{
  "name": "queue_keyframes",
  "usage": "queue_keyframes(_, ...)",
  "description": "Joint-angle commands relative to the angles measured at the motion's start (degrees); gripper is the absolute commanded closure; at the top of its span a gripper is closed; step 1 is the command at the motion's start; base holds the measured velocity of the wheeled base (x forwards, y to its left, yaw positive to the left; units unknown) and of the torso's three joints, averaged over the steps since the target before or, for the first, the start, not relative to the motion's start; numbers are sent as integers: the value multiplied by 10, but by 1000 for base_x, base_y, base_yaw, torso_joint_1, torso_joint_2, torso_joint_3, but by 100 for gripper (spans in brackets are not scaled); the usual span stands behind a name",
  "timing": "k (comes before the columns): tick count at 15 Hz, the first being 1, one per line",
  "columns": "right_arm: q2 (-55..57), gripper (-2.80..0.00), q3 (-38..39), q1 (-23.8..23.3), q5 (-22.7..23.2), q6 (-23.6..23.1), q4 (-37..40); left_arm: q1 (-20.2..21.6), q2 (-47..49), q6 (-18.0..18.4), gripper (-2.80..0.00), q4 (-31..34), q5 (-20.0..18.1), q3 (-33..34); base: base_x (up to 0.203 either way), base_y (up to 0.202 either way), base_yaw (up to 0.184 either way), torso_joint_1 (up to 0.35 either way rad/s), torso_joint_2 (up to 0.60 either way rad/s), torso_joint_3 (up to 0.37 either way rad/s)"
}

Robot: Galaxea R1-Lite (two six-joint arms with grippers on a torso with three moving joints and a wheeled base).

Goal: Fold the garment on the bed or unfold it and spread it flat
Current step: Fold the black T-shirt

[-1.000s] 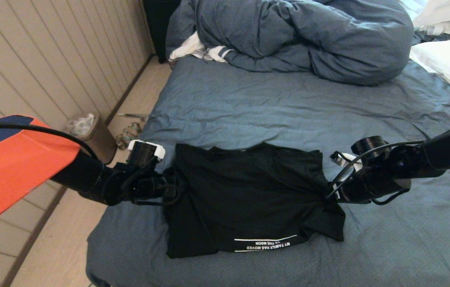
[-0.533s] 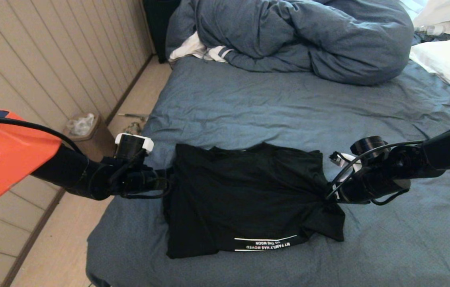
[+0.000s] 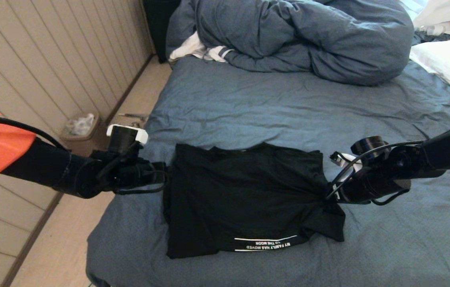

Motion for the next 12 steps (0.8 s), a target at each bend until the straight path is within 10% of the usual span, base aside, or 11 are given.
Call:
queue_keyframes(1, 0, 0, 1, 0, 1, 0, 1, -15, -43, -5, -280, 3, -2, 24, 0, 0, 0, 0, 0, 0)
queue_keyframes(7, -4, 0, 8, 2, 1, 0, 0, -86, -56, -43, -280, 8, -1, 46, 0, 0, 0, 0, 0, 0)
queue_keyframes(8, -6, 0, 8, 3, 1, 0, -1, -101, -66, -44, 0, 15, 2, 50, 0, 0, 0, 0, 0, 0)
queue_keyframes(12, -12, 0, 9, 1, 1, 0, 0, -138, -58, -47, 0, 37, 3, 61, 0, 0, 0, 0, 0, 0)
